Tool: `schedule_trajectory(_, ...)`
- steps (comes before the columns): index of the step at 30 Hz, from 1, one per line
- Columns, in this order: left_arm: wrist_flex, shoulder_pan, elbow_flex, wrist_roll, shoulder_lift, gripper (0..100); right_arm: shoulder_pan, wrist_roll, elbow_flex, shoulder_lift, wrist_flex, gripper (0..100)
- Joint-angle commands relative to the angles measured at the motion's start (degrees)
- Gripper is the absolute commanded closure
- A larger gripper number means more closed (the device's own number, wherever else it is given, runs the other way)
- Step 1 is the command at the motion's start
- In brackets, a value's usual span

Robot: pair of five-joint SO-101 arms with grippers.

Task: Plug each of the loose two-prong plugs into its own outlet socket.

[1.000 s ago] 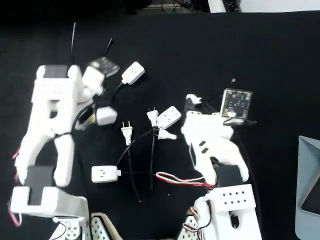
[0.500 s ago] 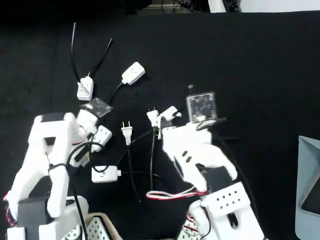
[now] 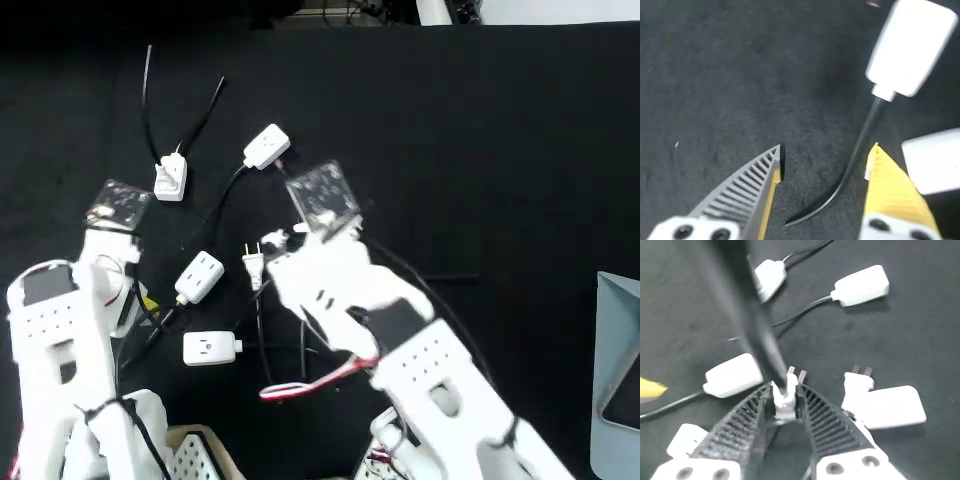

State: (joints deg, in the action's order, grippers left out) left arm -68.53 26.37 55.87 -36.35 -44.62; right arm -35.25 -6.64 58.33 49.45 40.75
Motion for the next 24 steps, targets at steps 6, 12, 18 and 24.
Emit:
schedule_trajectory(6,15.6,5.9,18.2,13.3,-13.5,73,-5.1,3.7,-12.4,-17.9,-7.0,98.6)
schedule_trajectory(12,18.6,11.3,22.0,18.1,-18.3,73,-8.1,3.9,-13.6,-27.1,-15.0,98.6)
schedule_trajectory(18,18.7,11.4,23.6,18.0,-19.3,73,-9.1,9.0,-16.1,-35.3,-19.3,98.6)
schedule_trajectory(24,18.7,11.2,23.9,18.1,-19.3,73,-10.0,10.0,-20.7,-41.0,-19.2,98.6)
